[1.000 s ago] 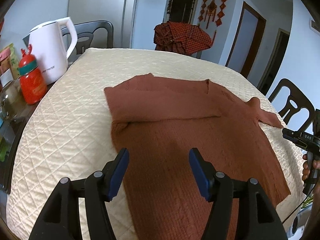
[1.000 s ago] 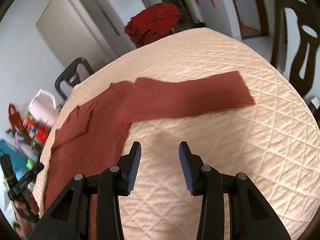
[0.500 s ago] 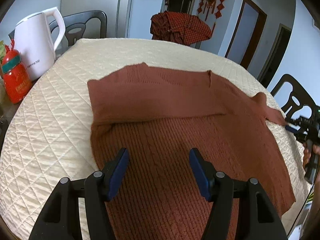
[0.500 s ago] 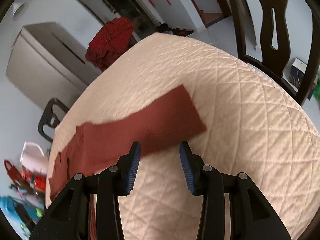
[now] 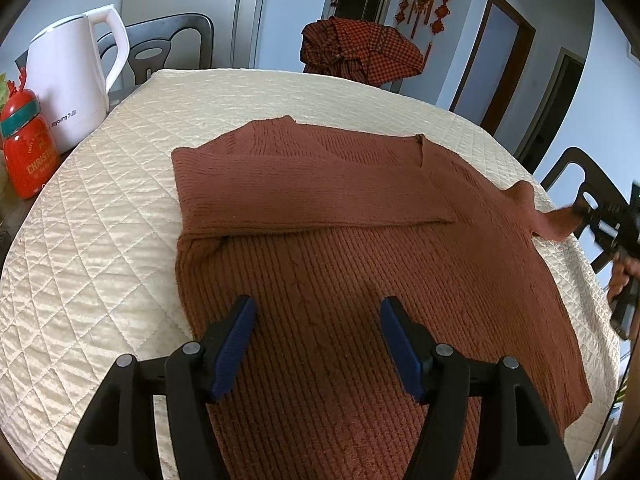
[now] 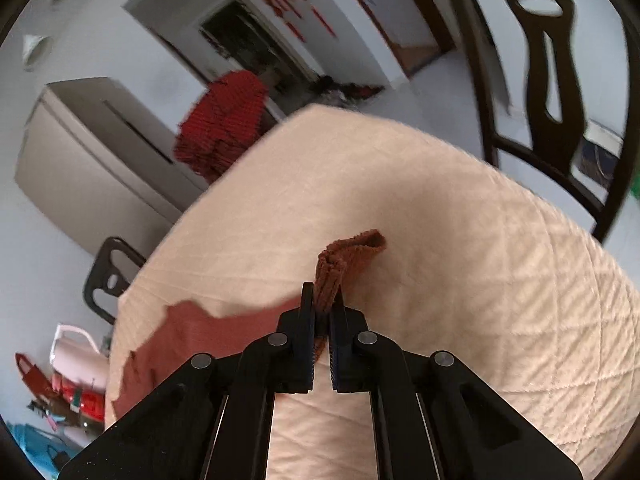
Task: Fold small clothes
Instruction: 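Carry the sleeve across the sweater body with the right gripper and release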
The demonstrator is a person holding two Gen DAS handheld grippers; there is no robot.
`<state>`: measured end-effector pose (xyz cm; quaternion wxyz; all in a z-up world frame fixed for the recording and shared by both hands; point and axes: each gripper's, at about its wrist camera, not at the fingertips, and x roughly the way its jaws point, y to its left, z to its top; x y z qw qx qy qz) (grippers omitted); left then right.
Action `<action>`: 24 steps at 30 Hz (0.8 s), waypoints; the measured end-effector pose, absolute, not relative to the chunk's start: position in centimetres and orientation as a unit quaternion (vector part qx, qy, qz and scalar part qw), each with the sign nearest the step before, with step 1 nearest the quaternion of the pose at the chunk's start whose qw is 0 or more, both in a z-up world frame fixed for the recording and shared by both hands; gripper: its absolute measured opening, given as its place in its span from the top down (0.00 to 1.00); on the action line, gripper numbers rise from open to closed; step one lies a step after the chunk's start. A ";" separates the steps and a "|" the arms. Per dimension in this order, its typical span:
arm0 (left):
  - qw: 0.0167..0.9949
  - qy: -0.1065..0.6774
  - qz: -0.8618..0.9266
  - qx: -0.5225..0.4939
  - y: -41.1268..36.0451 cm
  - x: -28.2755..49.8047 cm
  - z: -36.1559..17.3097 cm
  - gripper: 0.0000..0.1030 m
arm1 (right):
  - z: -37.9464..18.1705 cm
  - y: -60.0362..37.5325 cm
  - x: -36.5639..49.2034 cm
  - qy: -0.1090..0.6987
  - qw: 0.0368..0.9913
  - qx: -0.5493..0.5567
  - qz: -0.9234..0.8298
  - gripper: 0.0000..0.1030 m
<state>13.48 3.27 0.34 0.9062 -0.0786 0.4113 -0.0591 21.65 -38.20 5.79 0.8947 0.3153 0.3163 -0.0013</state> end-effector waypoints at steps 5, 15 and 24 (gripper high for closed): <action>0.906 0.411 -0.062 -0.081 3.2 13.5 0.3 0.33 | 10.8 -31.8 22.6 0.289 0.917 0.259 0.095 0.95; 0.905 0.409 -0.068 -0.092 3.6 13.4 0.3 0.32 | 7.6 -12.7 25.6 0.377 0.873 0.118 0.287 0.95; 0.911 0.392 -0.076 -0.099 3.7 13.0 1.1 0.32 | 4.0 -10.7 23.1 0.436 0.826 0.086 0.346 0.74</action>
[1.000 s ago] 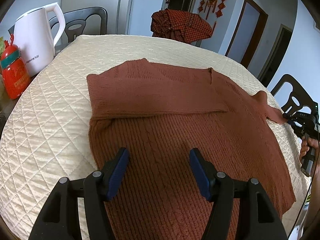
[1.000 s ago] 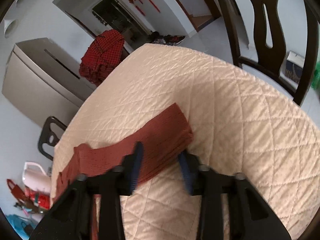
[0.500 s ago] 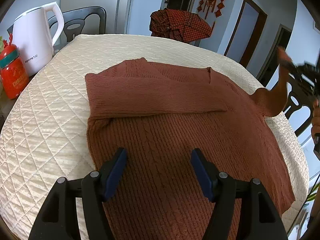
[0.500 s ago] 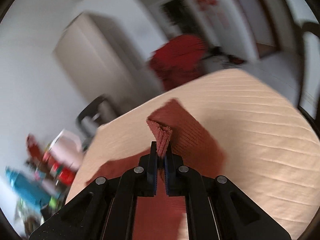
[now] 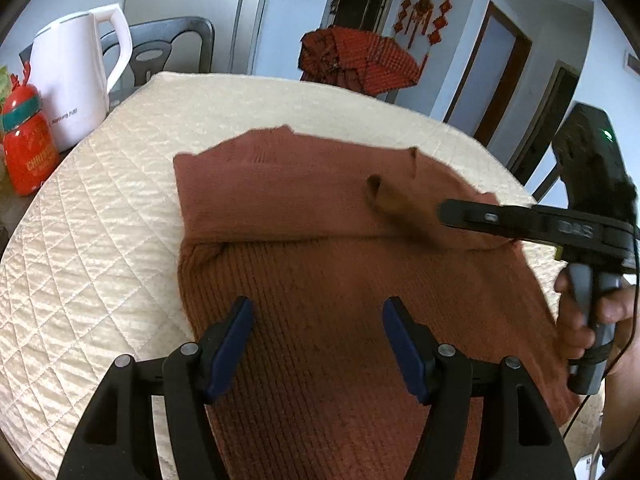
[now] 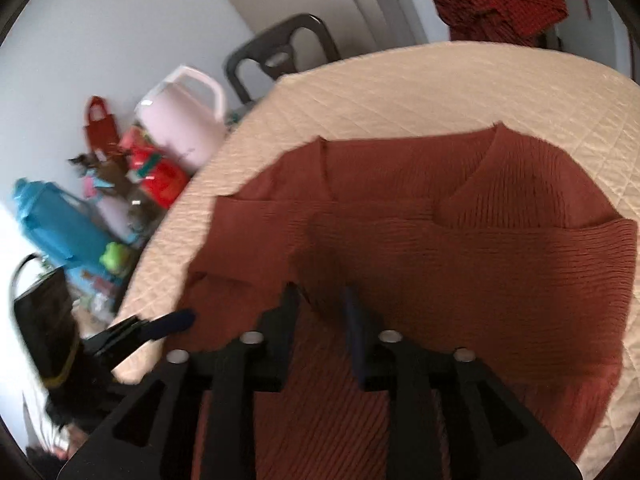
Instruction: Fold small clothes
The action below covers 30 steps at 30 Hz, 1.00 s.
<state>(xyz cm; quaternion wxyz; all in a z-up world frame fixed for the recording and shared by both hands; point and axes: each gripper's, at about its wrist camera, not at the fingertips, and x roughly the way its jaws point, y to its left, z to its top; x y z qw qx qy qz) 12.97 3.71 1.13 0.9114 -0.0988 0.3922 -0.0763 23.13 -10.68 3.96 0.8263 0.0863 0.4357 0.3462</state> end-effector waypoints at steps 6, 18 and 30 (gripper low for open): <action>0.916 0.367 -0.121 -0.110 2.5 15.1 3.9 0.32 | 5.2 -15.0 21.3 0.415 0.852 0.098 0.304 0.74; 0.897 0.418 -0.138 -0.044 -3.0 24.2 2.3 0.64 | 4.0 -21.4 21.4 0.405 0.866 0.167 0.241 0.74; 0.926 0.336 -0.160 -0.058 -2.4 23.1 6.7 0.96 | 3.5 -22.6 22.6 0.396 0.872 0.177 0.228 0.74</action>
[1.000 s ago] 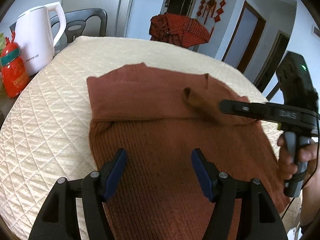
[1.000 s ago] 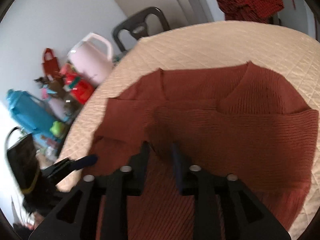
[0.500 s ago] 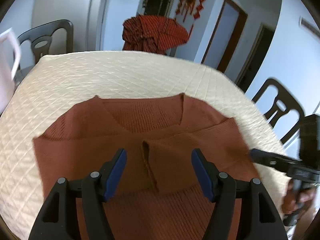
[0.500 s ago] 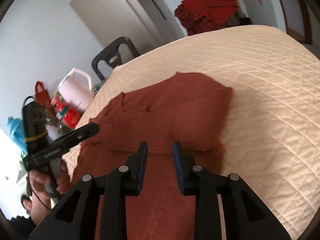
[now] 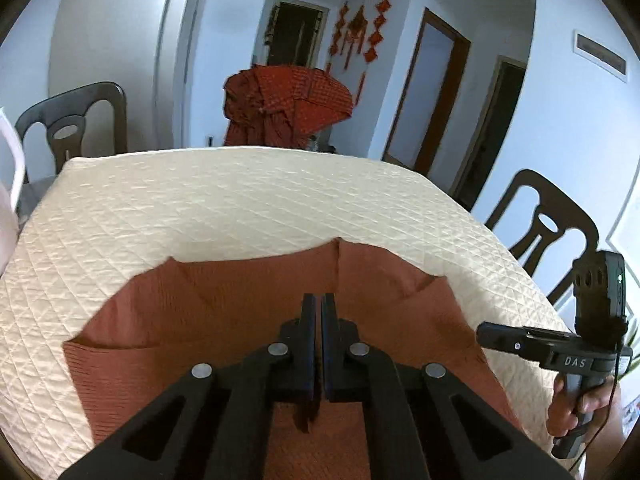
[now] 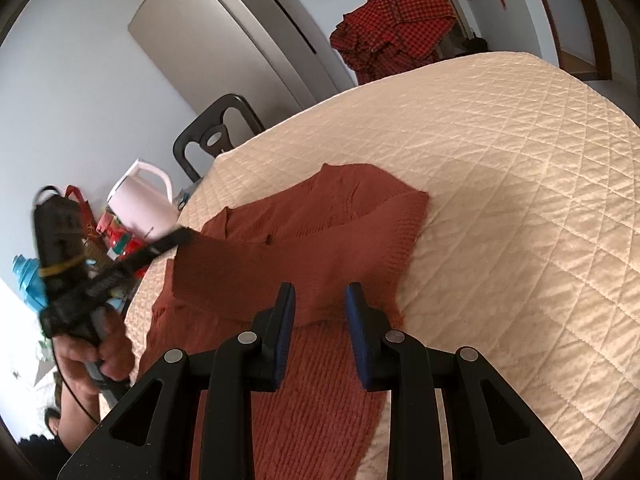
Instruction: Fold small clothes
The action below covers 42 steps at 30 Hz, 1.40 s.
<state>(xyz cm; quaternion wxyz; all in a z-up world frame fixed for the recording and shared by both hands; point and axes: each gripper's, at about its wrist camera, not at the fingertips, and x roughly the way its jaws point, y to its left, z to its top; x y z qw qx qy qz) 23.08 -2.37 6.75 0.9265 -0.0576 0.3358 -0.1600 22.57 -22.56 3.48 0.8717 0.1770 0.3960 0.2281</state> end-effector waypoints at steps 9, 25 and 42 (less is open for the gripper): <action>0.893 0.404 -0.152 -0.125 1.2 24.0 2.9 0.93 | 2.9 -23.0 22.5 0.402 0.875 0.168 0.211 0.74; 0.908 0.381 -0.176 0.007 -4.3 24.0 4.6 0.99 | 2.9 -23.2 22.4 0.399 0.874 0.176 0.216 0.74; 0.892 0.411 -0.172 -0.074 -0.1 24.7 3.0 0.53 | 2.5 -22.8 22.4 0.401 0.876 0.163 0.210 0.74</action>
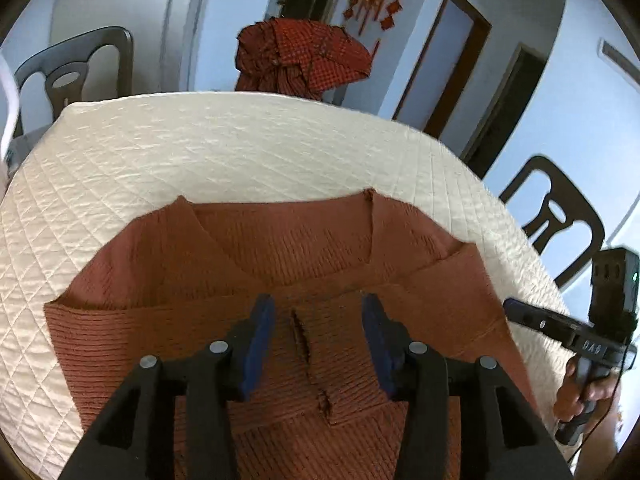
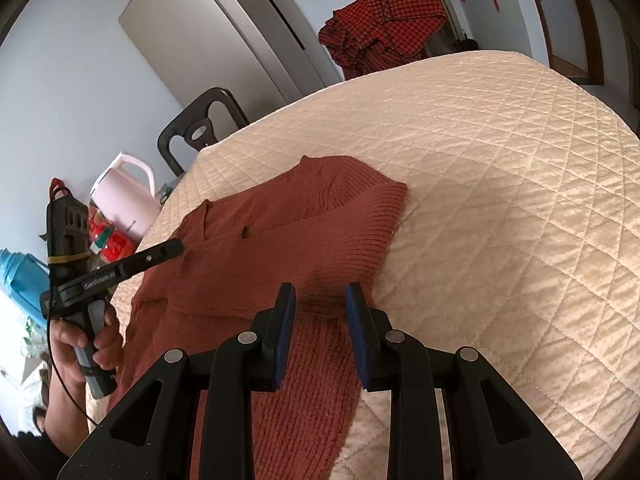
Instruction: Fold small clothes
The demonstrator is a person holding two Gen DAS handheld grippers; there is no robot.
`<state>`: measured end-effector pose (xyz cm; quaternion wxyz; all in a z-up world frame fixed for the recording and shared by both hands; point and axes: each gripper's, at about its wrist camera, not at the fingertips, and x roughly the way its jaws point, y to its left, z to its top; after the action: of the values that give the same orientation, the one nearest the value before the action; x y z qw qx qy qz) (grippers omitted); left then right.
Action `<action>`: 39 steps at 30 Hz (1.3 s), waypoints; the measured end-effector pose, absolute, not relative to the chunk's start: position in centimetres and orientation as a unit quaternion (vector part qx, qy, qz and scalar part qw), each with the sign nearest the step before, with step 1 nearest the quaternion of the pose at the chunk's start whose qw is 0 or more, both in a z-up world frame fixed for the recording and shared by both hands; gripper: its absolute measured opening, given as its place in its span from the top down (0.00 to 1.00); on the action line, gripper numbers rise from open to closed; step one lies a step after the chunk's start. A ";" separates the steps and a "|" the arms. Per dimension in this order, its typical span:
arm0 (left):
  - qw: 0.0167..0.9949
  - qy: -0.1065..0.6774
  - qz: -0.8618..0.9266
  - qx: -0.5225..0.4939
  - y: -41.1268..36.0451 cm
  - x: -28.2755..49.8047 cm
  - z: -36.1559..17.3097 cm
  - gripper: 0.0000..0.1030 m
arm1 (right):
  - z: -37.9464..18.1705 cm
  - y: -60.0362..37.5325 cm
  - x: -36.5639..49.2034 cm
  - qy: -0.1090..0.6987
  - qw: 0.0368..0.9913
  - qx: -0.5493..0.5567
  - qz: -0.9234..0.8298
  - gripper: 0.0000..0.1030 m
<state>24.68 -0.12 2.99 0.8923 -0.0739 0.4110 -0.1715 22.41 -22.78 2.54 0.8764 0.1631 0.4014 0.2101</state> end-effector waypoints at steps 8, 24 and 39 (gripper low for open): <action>0.895 0.415 -0.165 0.007 -3.8 24.4 2.4 0.96 | 2.6 -22.9 22.5 0.399 0.877 0.166 0.208 0.74; 0.894 0.421 -0.144 -0.053 0.1 24.9 2.7 0.92 | 3.2 -22.2 22.8 0.405 0.888 0.110 0.189 0.74; 0.892 0.422 -0.159 -0.043 -1.1 23.7 2.3 0.92 | 3.3 -21.4 27.7 0.417 0.893 0.068 0.155 0.78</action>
<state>23.69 -1.13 2.32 0.8916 -0.0433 0.4216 -0.1591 27.66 -21.41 3.30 0.8931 0.0677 0.4170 0.1547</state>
